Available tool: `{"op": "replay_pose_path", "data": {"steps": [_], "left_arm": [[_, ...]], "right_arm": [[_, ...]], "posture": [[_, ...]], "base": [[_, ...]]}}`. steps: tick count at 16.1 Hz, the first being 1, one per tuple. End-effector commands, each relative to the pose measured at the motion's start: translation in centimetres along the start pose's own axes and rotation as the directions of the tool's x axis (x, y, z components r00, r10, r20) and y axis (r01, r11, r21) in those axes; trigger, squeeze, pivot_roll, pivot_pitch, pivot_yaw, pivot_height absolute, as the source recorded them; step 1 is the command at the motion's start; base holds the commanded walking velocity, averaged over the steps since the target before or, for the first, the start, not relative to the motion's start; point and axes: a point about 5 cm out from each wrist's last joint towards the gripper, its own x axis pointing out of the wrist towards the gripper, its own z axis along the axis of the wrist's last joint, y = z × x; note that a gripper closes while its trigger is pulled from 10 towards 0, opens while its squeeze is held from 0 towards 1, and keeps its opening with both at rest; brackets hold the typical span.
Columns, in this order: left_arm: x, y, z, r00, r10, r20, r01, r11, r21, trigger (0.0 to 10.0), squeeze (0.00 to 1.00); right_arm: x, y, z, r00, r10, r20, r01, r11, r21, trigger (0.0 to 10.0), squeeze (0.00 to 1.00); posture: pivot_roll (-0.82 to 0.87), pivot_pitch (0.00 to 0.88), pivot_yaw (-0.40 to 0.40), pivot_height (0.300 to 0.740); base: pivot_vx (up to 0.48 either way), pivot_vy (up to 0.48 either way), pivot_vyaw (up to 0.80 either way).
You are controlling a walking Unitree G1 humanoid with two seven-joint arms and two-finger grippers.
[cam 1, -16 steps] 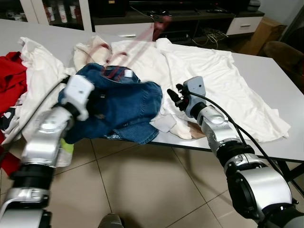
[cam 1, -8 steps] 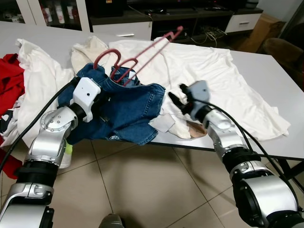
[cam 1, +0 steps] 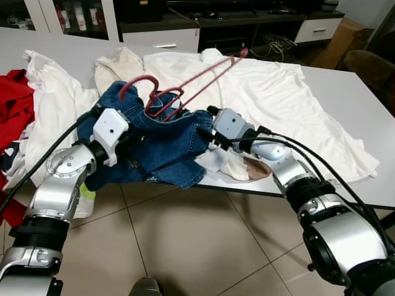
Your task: Hang hanger
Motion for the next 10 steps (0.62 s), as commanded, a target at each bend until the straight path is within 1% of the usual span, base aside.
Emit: {"op": "replay_pose_path", "data": {"steps": [1,2,3,6,7,9,10], "left_arm": [[0.2,0.0,0.9,0.999,-0.009,0.046,0.008,1.000,0.016,10.0,0.00],[0.2,-0.1,1.0,0.999,-0.013,0.052,0.012,1.000,0.016,10.0,0.00],[0.2,-0.1,1.0,0.998,-0.014,0.055,0.013,1.000,0.016,10.0,0.00],[0.0,-0.4,1.1,0.997,-0.033,0.065,0.032,0.999,0.013,10.0,0.00],[-0.1,-0.6,1.0,0.997,-0.041,0.061,0.041,0.999,0.013,10.0,0.00],[-0.1,-0.7,0.9,0.997,-0.049,0.053,0.049,0.999,0.017,10.0,0.00],[-0.1,-0.7,0.9,0.997,-0.052,0.051,0.051,0.999,0.018,10.0,0.00]], "right_arm": [[0.2,-0.2,0.2,0.999,0.034,-0.019,-0.035,0.999,-0.025,10.0,0.00],[0.5,0.3,-0.1,0.995,0.081,-0.062,-0.084,0.996,-0.041,10.0,0.00],[0.6,0.4,-0.1,0.994,0.085,-0.067,-0.088,0.995,-0.043,10.0,0.00],[1.2,-0.8,0.7,0.997,0.000,-0.075,-0.003,0.999,-0.049,10.0,0.00],[1.4,-1.2,0.9,0.994,-0.053,-0.091,0.047,0.997,-0.060,10.0,0.00],[1.5,-1.3,0.9,0.993,-0.070,-0.095,0.064,0.996,-0.067,10.0,0.00],[1.5,-1.4,0.9,0.991,-0.088,-0.103,0.079,0.993,-0.088,10.0,0.00]], "posture": [[0.16,0.000,-0.065,0.740],[0.17,0.000,-0.067,0.740],[0.17,0.000,-0.067,0.740],[0.17,0.000,-0.069,0.740],[0.18,0.000,-0.069,0.740],[0.18,0.000,-0.069,0.740],[0.18,0.000,-0.068,0.740]], "base": [[0.000,0.000,0.00],[0.000,0.000,0.00],[0.000,0.000,0.00],[0.000,0.000,0.00],[0.000,0.000,0.00],[0.000,0.000,0.00],[0.000,0.000,0.00]]}}
